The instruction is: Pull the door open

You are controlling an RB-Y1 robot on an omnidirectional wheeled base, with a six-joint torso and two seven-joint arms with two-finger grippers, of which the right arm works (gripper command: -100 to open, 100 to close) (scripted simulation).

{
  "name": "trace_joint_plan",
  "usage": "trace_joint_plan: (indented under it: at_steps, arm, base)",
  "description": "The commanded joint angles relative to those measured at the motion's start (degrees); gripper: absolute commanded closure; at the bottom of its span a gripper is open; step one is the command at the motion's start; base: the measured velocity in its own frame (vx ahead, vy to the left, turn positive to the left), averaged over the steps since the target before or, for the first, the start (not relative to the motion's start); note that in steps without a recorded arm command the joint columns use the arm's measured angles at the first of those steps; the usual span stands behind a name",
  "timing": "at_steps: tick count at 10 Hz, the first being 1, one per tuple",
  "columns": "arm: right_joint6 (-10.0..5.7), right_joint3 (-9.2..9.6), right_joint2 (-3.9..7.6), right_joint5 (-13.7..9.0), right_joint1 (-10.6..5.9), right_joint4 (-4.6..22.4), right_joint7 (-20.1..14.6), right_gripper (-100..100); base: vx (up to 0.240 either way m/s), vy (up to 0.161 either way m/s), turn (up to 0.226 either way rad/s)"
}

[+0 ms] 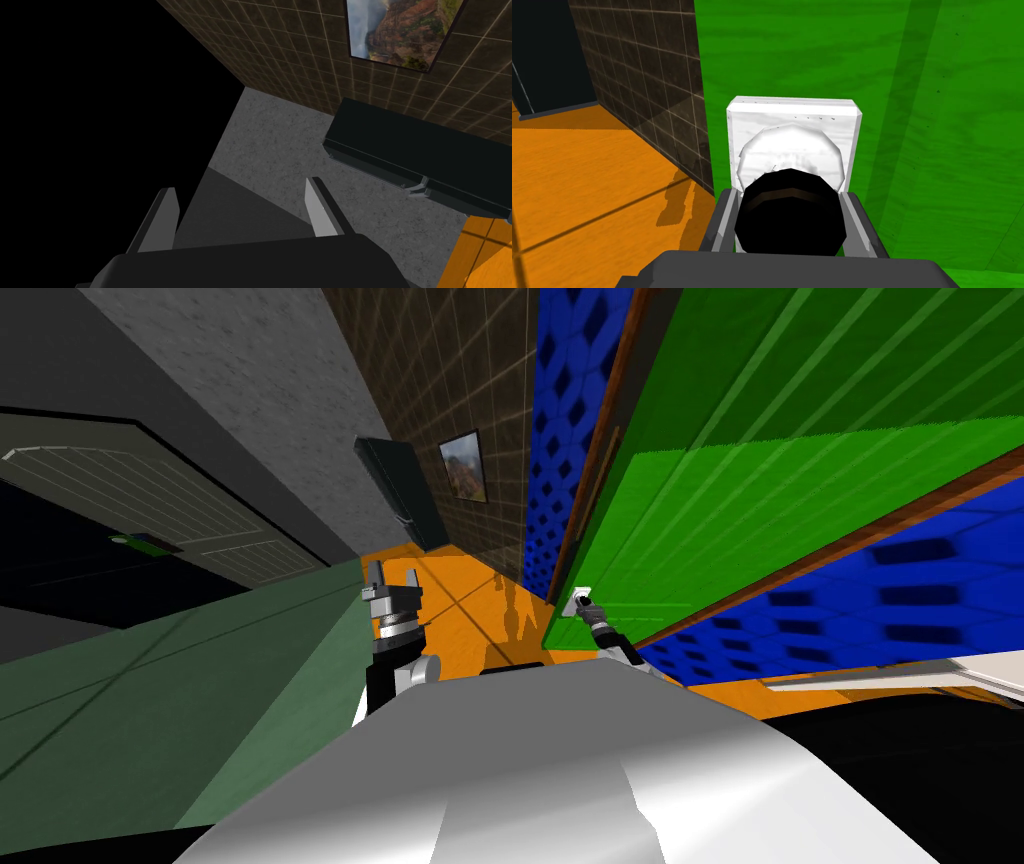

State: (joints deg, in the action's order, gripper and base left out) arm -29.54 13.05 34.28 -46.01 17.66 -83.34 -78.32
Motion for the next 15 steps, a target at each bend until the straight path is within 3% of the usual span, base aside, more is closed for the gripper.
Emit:
trace_joint_plan:
  at_steps: [1,4,5,15]
  arm:
    - [-1.05,0.98,1.00,0.28,0.42,-0.26,-1.08,100]
    - [-2.46,2.29,2.82,0.63,1.30,-0.84,-2.68,100]
    - [-1.97,2.07,2.46,0.56,1.18,-0.45,-2.34,100]
    - [-6.87,5.93,7.84,2.07,3.23,-0.97,-7.41,100]
  base:
    - [-0.231,-0.060,0.132]
    - [-0.220,-0.063,0.109]
    - [-0.086,-0.033,0.029]
    - [-0.186,-0.066,0.125]
